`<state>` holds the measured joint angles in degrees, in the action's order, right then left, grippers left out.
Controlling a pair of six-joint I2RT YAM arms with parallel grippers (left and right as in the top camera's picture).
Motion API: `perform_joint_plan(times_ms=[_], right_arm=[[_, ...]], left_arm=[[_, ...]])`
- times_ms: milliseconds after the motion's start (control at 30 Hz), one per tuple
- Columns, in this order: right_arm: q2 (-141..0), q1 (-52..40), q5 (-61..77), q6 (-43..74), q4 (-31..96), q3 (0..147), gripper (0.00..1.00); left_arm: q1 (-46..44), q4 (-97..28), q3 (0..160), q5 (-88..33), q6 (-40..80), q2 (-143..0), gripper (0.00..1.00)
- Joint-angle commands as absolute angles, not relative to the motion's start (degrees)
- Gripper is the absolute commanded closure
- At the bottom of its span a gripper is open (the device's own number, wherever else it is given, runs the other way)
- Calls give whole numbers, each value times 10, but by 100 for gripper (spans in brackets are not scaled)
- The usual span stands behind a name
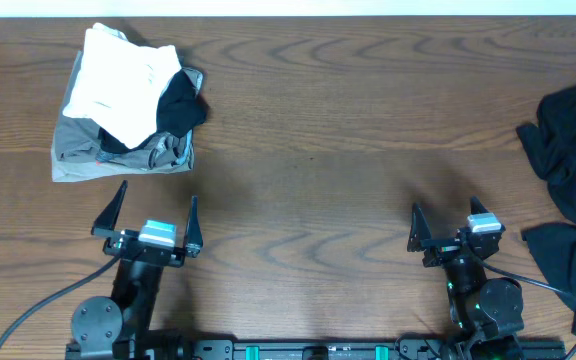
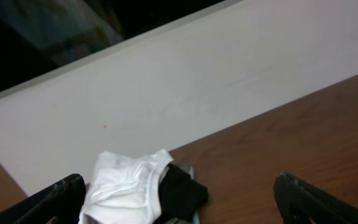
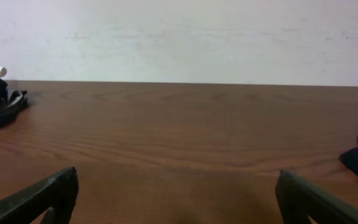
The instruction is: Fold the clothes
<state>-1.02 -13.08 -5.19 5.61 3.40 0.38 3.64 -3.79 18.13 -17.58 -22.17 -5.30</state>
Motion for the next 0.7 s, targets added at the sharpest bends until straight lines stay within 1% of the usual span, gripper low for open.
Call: perform_joint_plan(times_ms=[0,300,467,667], right_arm=[[-9,-123,-58,51,36,3,1],[-9,-123,-58,51,36,3,1],[-9,-123,-58,51,36,3,1],[-10,-123,-58,51,36,3,1]], left_arm=[[35,-17,140,-157,-231,-13,2],[34,95,25,-155,-234,-1,2],[34,98,4,-144,-233,-1,2],[34,66,2,-142,-233,-1,2]])
